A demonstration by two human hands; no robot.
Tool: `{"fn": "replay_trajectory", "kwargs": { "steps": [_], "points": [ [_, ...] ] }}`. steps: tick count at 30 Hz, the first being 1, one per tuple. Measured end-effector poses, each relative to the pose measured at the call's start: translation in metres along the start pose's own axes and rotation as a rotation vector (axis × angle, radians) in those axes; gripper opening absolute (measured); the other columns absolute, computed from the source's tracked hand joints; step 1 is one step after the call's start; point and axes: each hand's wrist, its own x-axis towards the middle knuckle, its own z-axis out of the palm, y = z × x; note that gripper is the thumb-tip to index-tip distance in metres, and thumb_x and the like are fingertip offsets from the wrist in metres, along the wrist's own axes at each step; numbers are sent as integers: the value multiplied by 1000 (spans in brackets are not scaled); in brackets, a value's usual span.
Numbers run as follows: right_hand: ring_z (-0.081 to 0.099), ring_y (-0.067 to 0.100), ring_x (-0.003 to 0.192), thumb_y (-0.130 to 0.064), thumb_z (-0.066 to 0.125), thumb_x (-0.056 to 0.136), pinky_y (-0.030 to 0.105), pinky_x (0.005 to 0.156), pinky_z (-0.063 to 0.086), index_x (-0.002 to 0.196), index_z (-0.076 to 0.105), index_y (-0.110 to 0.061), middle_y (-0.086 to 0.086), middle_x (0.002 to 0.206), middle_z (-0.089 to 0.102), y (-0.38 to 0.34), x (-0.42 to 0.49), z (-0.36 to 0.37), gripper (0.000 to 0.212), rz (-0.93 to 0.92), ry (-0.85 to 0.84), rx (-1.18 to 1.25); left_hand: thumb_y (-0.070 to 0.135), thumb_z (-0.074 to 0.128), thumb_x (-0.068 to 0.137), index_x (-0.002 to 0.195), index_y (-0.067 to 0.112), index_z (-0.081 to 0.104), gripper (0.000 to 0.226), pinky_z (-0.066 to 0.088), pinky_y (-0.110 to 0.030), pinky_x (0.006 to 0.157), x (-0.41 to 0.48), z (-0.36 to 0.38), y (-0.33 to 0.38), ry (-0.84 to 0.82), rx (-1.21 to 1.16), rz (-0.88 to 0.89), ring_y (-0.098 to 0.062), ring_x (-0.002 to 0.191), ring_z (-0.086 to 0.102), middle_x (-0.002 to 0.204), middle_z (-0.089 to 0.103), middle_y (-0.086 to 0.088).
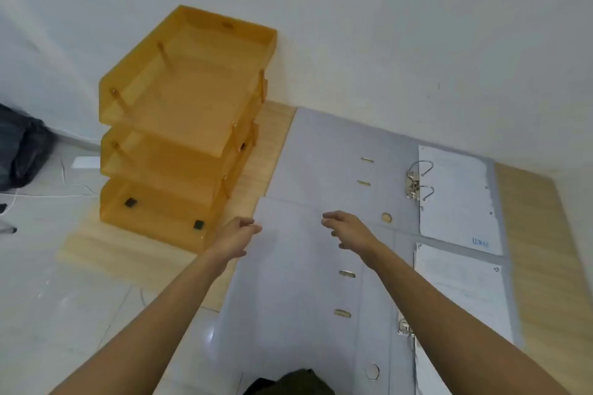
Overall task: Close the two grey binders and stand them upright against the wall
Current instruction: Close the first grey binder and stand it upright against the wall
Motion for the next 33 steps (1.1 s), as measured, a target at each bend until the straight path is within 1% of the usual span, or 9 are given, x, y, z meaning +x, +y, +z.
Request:
{"fn": "replay_trajectory", "kwargs": {
  "steps": [3, 5, 8, 13, 16, 20, 23, 26, 33],
  "points": [
    [51, 22, 133, -36, 55, 98, 43, 113, 42, 142, 54, -19, 2, 146, 55, 2, 2, 7, 47, 31, -5, -18, 26, 60, 98, 132, 13, 49, 38, 51, -39, 88, 4, 2, -13, 93, -14, -53, -14, 92, 57, 110, 59, 3],
    [50, 22, 135, -35, 55, 98, 43, 114, 40, 144, 53, -19, 3, 148, 54, 5, 2, 13, 48, 51, -28, -22, 23, 61, 97, 131, 11, 51, 38, 49, -29, 71, 9, 6, -24, 107, -4, -55, -6, 83, 55, 99, 57, 9],
    [49, 23, 137, -35, 55, 98, 43, 115, 40, 146, 51, -19, 4, 150, 53, 6, 1, 19, 50, 63, -36, -21, 19, 65, 94, 128, 12, 53, 36, 42, -21, 59, 12, 11, -23, 152, -14, -43, -3, 80, 55, 108, 61, 4],
    [48, 23, 139, -34, 55, 98, 45, 115, 40, 145, 51, -22, 4, 153, 51, 5, -4, 18, 48, -1, -7, -25, 16, 66, 94, 136, 7, 53, 45, 49, -30, 77, 14, 8, -13, 162, -59, -14, -20, 99, 62, 128, 64, -8],
    [49, 21, 138, -36, 54, 98, 46, 111, 43, 143, 54, -29, -2, 152, 50, 2, -9, 17, 45, -65, 24, -27, 17, 62, 97, 120, 15, 65, 23, 52, -24, 65, 5, 4, -5, 102, -69, 48, -13, 88, 70, 122, 72, -8],
    [55, 10, 121, -35, 54, 99, 18, 87, 40, 139, 57, -35, -10, 146, 54, -4, -23, 15, 40, -173, 57, 28, 27, 57, 102, 128, 17, 67, 30, 60, -26, 73, -19, 12, 15, -120, -89, 119, -15, 95, 78, 112, 79, 4],
    [55, 1, 109, -38, 52, 99, 8, 78, 36, 138, 57, -38, -14, 140, 56, -6, -37, 9, 39, -235, 94, 80, 37, 55, 102, 130, 20, 66, 35, 62, -32, 80, -39, 29, 33, -233, -181, 143, -18, 102, 77, 115, 79, 3],
    [54, 3, 117, -42, 52, 99, 10, 83, 36, 140, 55, -39, -16, 142, 54, -8, -51, 2, 42, -285, 95, 112, 50, 52, 100, 133, 23, 64, 45, 55, -44, 99, -56, 46, 50, -290, -300, 145, -23, 114, 73, 126, 75, -1],
    [56, -7, 115, -49, 52, 96, 20, 91, 46, 142, 49, -47, -28, 135, 53, 4, -94, -43, 46, -381, 57, 214, 67, 38, 97, 137, 31, 60, 59, 57, -46, 95, -98, 124, 86, -362, -337, 235, -26, 115, 72, 127, 74, -4]
  ]
}}
